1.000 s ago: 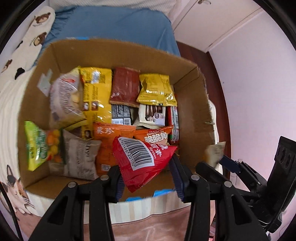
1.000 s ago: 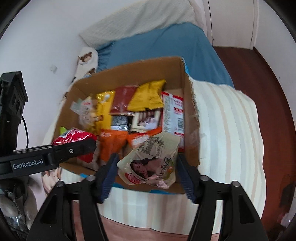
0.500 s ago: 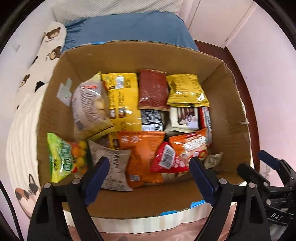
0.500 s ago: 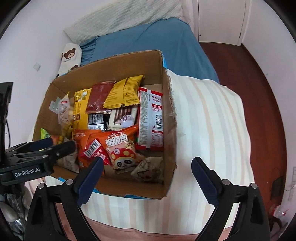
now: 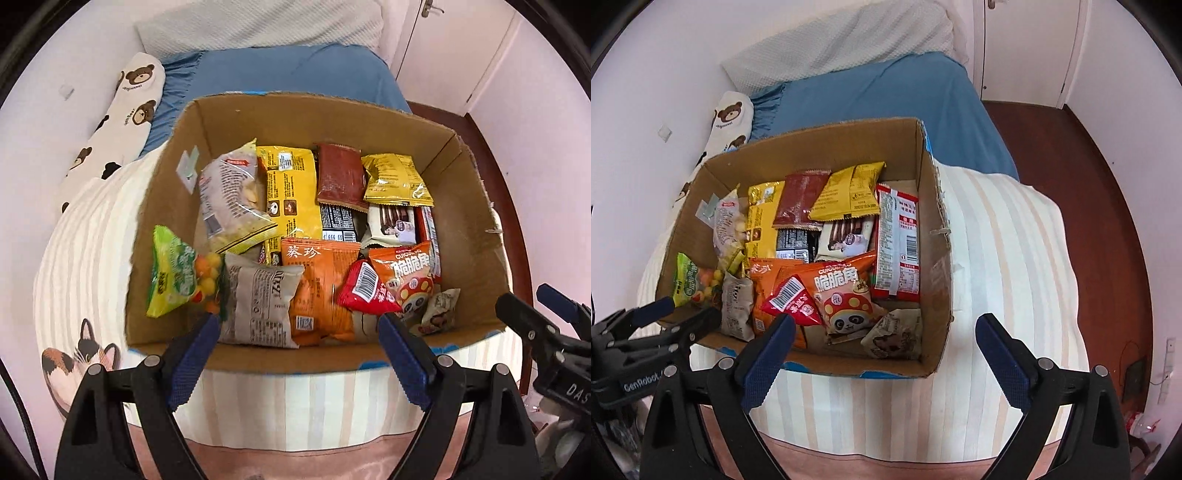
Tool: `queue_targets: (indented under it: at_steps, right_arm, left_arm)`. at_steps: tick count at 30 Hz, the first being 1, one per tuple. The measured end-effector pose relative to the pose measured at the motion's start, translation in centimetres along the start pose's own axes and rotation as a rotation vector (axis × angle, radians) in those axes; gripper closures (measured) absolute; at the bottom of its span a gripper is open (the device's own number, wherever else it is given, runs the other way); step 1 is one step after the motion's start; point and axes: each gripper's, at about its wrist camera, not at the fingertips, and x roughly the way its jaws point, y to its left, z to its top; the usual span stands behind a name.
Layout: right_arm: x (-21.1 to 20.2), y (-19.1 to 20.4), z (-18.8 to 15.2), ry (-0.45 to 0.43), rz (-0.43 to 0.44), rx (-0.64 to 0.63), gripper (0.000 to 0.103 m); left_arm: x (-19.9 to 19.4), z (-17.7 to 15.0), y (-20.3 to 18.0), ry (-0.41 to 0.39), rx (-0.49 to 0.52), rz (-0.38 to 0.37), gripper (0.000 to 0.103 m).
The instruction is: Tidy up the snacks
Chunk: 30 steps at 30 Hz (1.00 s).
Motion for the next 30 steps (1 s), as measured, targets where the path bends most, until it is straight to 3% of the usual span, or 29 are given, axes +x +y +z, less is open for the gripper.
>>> queue_targets:
  at_steps: [3,5,13,30]
  right_arm:
    - [-1.6,0.5,-0.6,-0.033,-0.002,-0.008,0.003]
    - [-3.2,0.9,-1.2,-0.068,-0.003,-0.018,0.003]
    - [-9.9,2.1,-5.0,-0.19,0.014,-0.042,0.002]
    - [-22.1,3.4,-14.7,-0.391,0.028,-0.073,0.0]
  left_arm:
    - [-1.8,-0.8,0.1,-0.044,0.002,0.002,0.015]
    - [-3.4,-1.5,0.1,-0.084,0.01,0.018,0.0]
    - [-10.3,-5.4,0.3,-0.24,0.013,0.012,0.0]
    - [-19.8,-14.5,0.1,-0.388,0.02,-0.011,0.0]
